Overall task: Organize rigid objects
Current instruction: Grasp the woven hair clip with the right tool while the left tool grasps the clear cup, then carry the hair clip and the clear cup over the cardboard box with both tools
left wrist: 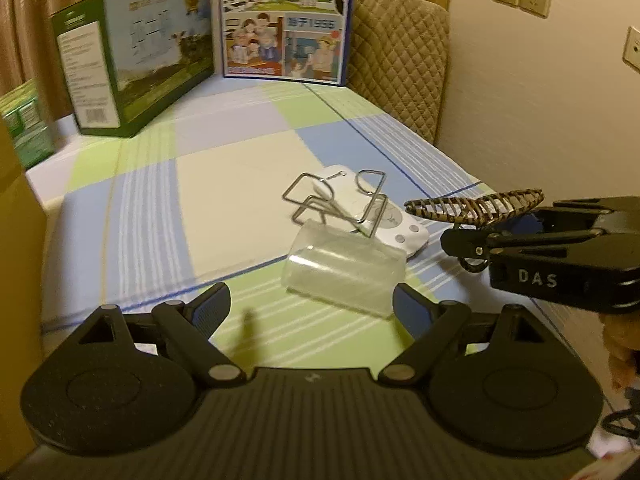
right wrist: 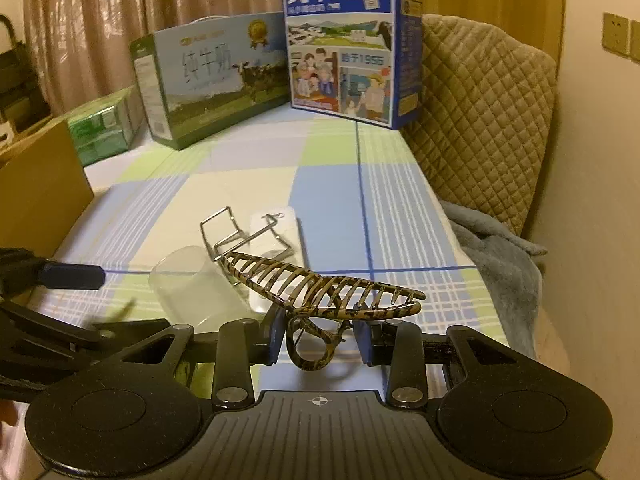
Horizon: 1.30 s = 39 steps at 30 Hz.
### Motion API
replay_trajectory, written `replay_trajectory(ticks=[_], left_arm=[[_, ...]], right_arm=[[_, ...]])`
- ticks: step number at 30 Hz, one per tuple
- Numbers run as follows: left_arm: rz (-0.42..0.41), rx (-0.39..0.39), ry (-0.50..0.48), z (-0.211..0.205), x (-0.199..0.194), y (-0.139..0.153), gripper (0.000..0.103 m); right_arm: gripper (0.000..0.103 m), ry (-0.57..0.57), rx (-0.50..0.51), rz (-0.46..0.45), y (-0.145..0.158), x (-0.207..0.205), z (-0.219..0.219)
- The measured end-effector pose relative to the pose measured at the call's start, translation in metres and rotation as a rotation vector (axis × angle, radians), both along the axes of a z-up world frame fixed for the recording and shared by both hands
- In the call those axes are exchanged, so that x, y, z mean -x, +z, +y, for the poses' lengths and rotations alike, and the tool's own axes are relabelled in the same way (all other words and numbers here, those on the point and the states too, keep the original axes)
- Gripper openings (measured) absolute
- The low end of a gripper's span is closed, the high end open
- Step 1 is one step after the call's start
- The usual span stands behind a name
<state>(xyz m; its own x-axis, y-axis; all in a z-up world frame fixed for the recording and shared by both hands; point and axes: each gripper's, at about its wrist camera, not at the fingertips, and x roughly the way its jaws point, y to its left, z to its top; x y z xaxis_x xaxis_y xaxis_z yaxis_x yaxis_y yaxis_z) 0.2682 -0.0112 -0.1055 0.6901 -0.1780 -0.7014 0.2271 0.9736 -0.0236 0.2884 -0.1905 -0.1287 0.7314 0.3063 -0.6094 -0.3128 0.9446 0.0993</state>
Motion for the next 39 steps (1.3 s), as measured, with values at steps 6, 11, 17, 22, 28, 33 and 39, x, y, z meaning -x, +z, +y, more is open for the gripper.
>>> replay_trajectory(ticks=[6,11,17,22,28,33,39], left_arm=[[-0.037,-0.042,-0.083,-0.015,-0.013,-0.009,0.086],[-0.036,-0.059,-0.122,-0.021,-0.021,-0.017,0.082],[-0.016,-0.082,-0.127,-0.024,-0.023,-0.017,0.071],[0.010,-0.067,-0.058,-0.020,-0.007,-0.011,0.070],[0.032,-0.045,0.026,-0.012,0.021,-0.001,0.070],[0.042,-0.033,0.068,-0.003,0.045,0.016,0.070],[0.021,-0.011,0.087,0.003,0.082,0.047,0.070]], right_arm=[[0.033,-0.032,-0.018,0.009,0.001,-0.001,-0.007],[0.033,-0.034,-0.031,0.016,0.001,-0.001,-0.009],[0.033,-0.033,-0.044,0.025,0.001,-0.003,-0.008],[0.033,-0.031,-0.048,0.025,0.001,-0.002,-0.008],[0.033,-0.023,-0.059,0.027,0.006,0.008,-0.005],[0.033,-0.050,-0.059,0.038,0.013,0.029,-0.006],[0.033,-0.084,-0.087,0.067,0.031,0.071,-0.014]])
